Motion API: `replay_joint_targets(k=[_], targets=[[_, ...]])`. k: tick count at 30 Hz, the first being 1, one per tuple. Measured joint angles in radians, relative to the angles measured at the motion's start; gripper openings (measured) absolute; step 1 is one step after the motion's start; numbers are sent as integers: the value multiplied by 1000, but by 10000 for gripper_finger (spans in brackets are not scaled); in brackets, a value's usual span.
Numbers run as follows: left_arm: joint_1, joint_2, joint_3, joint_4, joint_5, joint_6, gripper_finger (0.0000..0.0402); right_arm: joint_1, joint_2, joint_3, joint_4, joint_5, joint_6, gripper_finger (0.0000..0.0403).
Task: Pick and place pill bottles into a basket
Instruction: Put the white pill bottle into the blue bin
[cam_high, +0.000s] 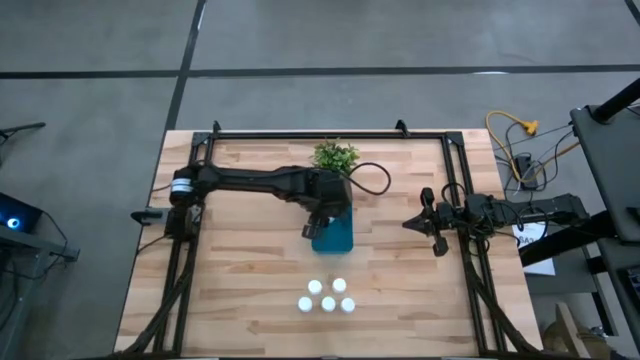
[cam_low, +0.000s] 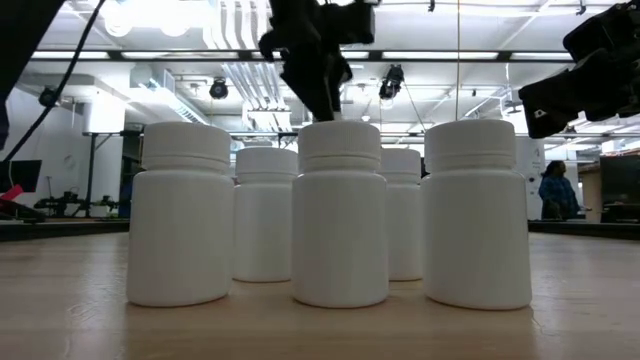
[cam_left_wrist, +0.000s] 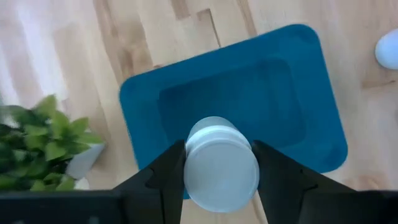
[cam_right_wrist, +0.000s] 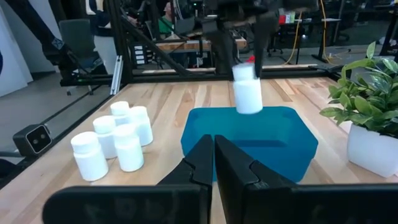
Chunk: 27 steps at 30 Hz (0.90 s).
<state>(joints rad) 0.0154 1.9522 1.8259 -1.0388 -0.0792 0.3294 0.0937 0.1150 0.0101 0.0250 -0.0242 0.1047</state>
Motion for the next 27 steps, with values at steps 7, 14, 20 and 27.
replay_joint_targets(k=[7,14,20,27], targets=[[38,47,0,-11,2,44,142,0,0,0,-4,-1,0,8],[73,57,-1,12,43,50,142,0,0,0,-16,-1,0,8],[98,59,-23,52,52,55,142,0,0,0,-16,-1,0,8],[113,59,-108,99,54,54,142,0,0,0,-16,-1,0,8]])
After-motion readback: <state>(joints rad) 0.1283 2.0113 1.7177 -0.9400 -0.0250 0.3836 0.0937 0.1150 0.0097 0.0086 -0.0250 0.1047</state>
